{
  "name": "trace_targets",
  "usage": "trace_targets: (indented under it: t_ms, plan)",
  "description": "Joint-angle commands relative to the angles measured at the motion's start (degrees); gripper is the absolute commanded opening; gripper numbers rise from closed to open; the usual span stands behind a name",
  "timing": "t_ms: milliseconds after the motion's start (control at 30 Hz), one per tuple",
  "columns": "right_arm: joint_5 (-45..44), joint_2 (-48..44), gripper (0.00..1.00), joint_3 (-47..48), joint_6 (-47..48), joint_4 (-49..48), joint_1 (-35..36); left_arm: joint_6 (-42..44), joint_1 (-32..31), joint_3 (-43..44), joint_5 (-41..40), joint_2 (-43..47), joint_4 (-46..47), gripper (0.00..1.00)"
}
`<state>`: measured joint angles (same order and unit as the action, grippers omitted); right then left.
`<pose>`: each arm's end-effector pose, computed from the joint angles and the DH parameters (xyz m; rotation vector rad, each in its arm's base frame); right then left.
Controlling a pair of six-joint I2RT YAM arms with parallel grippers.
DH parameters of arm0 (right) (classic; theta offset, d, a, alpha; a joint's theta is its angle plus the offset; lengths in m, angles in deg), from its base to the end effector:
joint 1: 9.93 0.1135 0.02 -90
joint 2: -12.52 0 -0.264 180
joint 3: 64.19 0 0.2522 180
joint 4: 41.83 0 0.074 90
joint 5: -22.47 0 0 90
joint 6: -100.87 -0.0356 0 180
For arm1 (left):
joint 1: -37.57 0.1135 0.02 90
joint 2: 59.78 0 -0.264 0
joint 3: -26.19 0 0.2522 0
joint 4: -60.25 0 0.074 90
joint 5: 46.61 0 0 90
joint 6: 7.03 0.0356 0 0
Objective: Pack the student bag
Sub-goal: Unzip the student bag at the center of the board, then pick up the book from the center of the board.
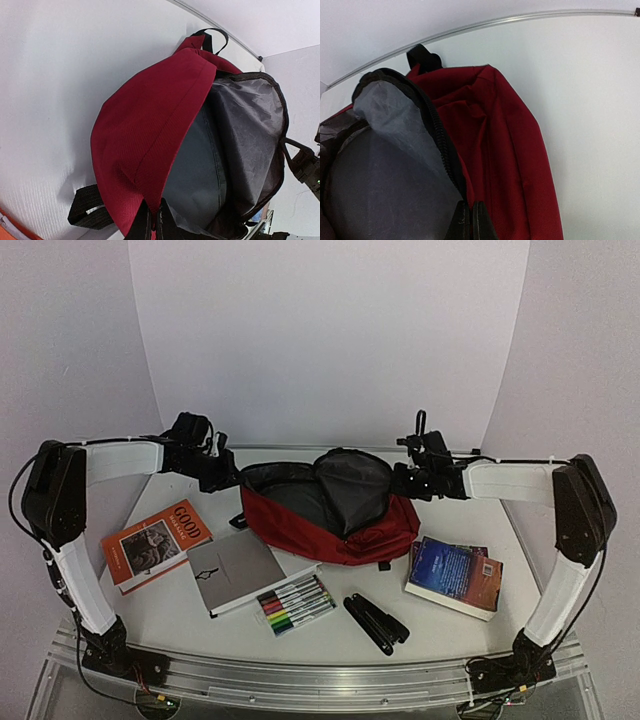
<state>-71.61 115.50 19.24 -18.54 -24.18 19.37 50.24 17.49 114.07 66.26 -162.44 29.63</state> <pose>0.3537 0.1956 0.2202 0.0422 2.2614 0.4801 0.3678 -0.1492 0.2307 -0.0684 2.4746 -0.8969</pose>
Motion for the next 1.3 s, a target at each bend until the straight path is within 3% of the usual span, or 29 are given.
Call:
trace_targets:
  t_ms: [0,233,300,333,433,533,600,800,933,1033,1100,1267]
  plan:
    - [2.33,5.64,0.0,0.57,-0.01,-2.4,-2.14,2.77,0.58,3.22,0.82,-4.13,0.45,0.0]
    - [3.21,6.5,0.0,0.82,0.05,-3.35,-2.42,2.21,0.79,7.18,1.93,-8.02,1.3,0.0]
    - [3.02,5.7,0.04,1.04,0.35,-3.31,-2.44,2.23,1.02,9.61,2.22,-9.36,0.94,0.0]
    - [2.89,5.32,0.13,1.1,0.42,-3.34,-2.45,2.23,1.26,10.71,2.28,-10.01,0.64,0.0]
    - [3.54,3.82,0.27,0.82,0.45,-3.14,-2.44,1.71,2.38,14.58,3.19,-12.06,0.24,0.0]
    - [5.1,1.53,0.52,-0.17,0.32,-2.78,-2.44,2.01,2.83,17.71,4.18,-13.54,-0.82,0.0]
    - [6.3,-0.41,0.62,-1.09,0.62,-2.41,-2.46,2.77,2.94,18.39,5.18,-13.88,-1.52,0.03]
    - [10.37,-8.88,0.87,-5.81,1.66,-1.23,-2.49,4.13,2.94,13.79,5.14,-9.92,-2.1,0.32]
    - [9.5,-15.84,0.94,-9.8,2.31,2.56,-2.47,4.39,2.92,7.9,3.43,-3.37,-1.49,0.62]
    - [8.33,-20.82,0.95,-12.06,2.8,7.05,-2.38,3.69,2.93,3.55,2.92,1.72,-1.3,0.78]
    - [7.21,-24.32,0.95,-13.96,2.01,9.87,-2.28,2.7,2.93,0.08,3.21,5.34,-0.92,0.85]
    - [5.73,-28.59,0.95,-17.57,-1.37,12.43,1.2,-2.07,2.94,-10.66,3.45,13.36,1.9,0.89]
